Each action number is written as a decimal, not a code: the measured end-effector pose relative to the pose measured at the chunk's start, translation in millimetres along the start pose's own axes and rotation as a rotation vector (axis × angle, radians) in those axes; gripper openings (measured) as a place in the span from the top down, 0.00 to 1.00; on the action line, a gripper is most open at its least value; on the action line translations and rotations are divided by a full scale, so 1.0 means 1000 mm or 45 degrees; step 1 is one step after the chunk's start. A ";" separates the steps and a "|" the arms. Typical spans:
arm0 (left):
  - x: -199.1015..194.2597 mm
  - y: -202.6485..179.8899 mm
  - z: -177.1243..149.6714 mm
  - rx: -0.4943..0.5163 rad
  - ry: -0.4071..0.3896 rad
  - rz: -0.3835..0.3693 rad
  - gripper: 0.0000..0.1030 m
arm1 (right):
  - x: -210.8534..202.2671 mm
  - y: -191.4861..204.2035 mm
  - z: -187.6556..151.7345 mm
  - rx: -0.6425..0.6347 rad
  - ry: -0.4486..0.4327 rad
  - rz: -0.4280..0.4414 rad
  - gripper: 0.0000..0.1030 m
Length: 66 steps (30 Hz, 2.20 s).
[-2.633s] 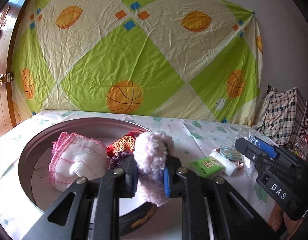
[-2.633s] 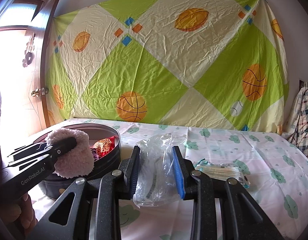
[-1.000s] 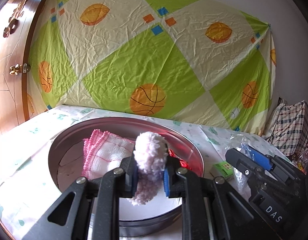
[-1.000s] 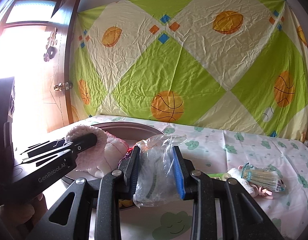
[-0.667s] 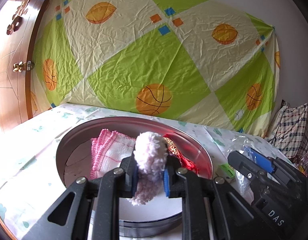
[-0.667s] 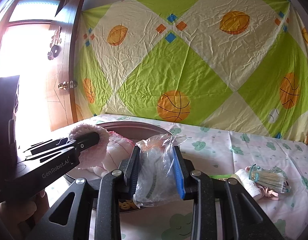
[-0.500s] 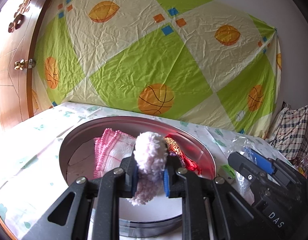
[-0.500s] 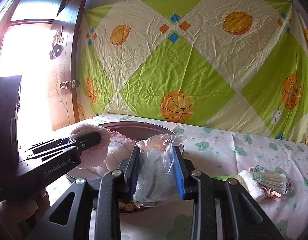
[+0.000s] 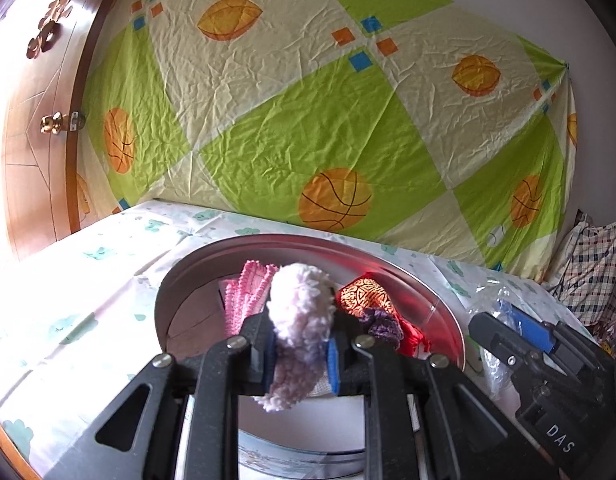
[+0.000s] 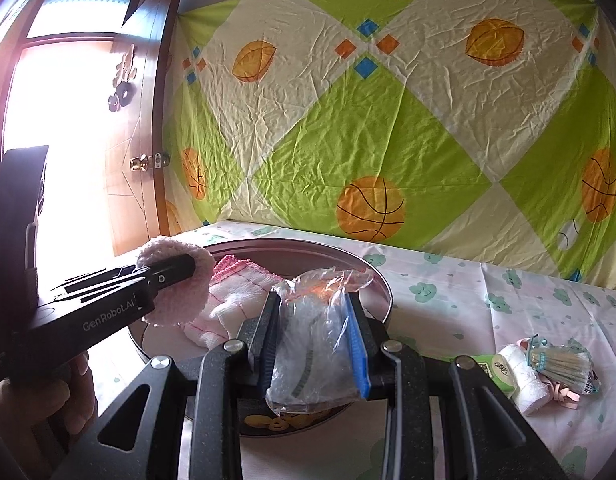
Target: Organize soft objects
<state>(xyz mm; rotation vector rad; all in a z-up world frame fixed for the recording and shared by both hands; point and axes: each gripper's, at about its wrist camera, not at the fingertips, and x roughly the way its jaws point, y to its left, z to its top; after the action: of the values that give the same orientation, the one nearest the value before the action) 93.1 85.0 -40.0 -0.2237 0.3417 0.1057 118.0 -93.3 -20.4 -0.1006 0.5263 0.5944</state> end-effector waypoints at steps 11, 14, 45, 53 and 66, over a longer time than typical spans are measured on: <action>0.031 0.007 0.026 0.023 0.158 -0.039 0.83 | 0.038 -0.002 0.034 -0.017 0.086 0.051 0.68; 0.043 0.008 0.034 0.030 0.206 -0.031 0.83 | 0.056 -0.006 0.043 0.000 0.133 0.066 0.68; 0.065 0.013 0.055 0.036 0.310 0.078 0.09 | 0.079 -0.042 0.045 0.167 0.223 0.095 0.29; 0.042 -0.026 0.041 0.090 0.244 0.031 0.04 | 0.031 -0.082 0.026 0.146 0.206 -0.021 0.24; 0.039 -0.137 -0.006 0.298 0.295 -0.156 0.03 | -0.034 -0.174 -0.014 0.200 0.232 -0.323 0.24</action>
<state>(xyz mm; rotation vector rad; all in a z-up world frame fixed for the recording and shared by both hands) 147.0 -46.9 -31.2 -0.0241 0.5659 -0.0820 185.4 -258.2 -25.8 -0.0714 0.7229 0.2964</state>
